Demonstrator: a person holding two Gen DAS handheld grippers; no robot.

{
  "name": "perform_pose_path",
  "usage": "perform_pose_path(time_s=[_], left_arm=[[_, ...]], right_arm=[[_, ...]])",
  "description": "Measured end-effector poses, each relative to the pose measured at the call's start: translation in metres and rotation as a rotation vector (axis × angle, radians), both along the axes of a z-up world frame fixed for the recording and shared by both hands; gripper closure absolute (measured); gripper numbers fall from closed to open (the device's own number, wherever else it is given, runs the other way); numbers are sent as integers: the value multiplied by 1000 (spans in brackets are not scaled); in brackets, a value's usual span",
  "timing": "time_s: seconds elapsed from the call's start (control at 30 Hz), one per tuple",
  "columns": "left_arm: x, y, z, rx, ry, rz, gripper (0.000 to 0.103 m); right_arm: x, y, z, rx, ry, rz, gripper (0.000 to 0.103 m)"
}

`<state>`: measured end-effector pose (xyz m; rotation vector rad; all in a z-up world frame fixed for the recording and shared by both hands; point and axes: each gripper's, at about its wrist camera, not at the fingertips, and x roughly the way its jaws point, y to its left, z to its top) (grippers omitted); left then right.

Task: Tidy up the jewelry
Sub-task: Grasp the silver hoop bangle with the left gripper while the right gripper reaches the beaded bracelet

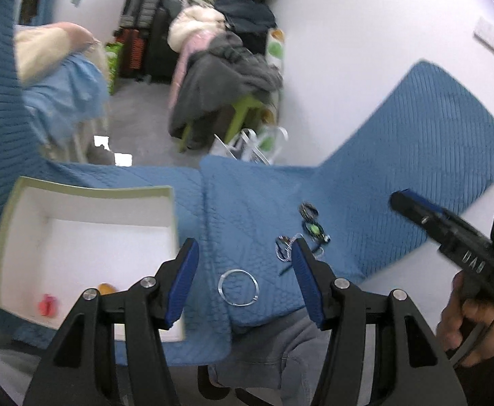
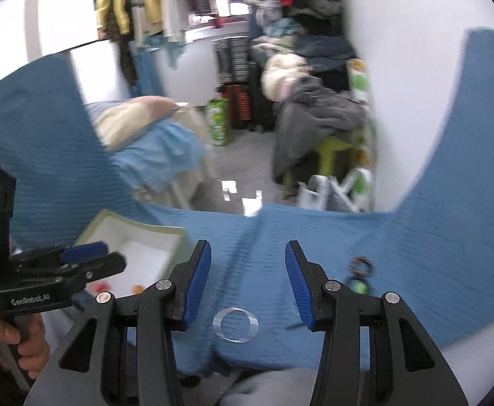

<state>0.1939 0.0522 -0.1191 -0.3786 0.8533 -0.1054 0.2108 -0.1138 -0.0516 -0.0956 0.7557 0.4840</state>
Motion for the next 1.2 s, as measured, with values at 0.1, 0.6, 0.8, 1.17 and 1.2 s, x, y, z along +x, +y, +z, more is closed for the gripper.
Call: perform_pose_path(time_s=[0.1,0.6,0.8,1.17,1.2], left_arm=[[10,-13,-12,-4,30,-28,46],[48,-65,-95,-36,196,-154,54],[54,-69,-127,-46,264,-171,58],[55,-69,-168,-60,343,-190,66],[55,-70,-170,-62,344,-193,67]], right_arm=[[6,-28,-8,-35,4,-65,59],[46,-107,-84,-13,161,-156,61],[69,-128,-133,14,288,-167,65],[109,-77,-193,55,449,87,75],[111,-72,-197,56,463,109,76]])
